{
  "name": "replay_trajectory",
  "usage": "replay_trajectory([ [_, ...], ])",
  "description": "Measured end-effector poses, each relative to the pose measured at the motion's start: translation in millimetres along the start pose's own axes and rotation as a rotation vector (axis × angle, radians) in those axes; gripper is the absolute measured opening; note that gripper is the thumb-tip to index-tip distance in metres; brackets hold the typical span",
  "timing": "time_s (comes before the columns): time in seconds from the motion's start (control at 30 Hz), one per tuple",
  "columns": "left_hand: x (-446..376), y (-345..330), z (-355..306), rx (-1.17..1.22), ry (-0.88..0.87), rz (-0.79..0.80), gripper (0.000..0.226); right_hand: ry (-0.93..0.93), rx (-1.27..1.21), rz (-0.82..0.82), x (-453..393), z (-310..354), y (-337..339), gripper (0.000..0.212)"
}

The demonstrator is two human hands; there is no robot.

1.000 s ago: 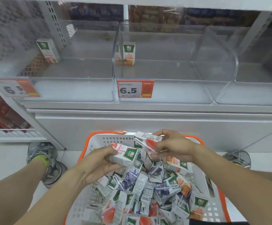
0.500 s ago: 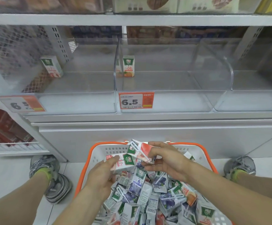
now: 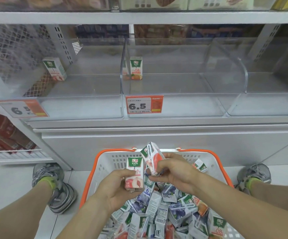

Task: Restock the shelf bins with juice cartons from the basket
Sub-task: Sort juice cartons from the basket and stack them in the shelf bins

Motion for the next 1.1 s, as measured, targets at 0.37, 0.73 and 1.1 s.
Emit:
replay_trajectory([
  [0.37, 4.9, -6.7, -3.2, -0.022, -0.127, 0.008, 0.028, 0.089, 0.209, -0.035, 12.0, 5.9, -3.9, 0.057],
  [0.73, 16.2, -21.1, -6.0, -0.175, -0.283, 0.112, 0.054, 0.430, 0.777, 0.008, 36.0, 11.6, -43.5, 0.062],
  [1.1, 13.7, -13.4, -7.3, -0.150, -0.268, 0.108, 0.050, 0.504, 0.911, -0.177, 39.0, 18.2, -42.3, 0.068],
])
Point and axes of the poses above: each hand's wrist, its own x-axis away from the middle knuckle, its own y-axis out of the back of the hand, z = x × y, the point moved 7 cm from there along -x, towards the middle knuckle, and after that the axes turned 1 degree about -z, right-handed, at the moved point
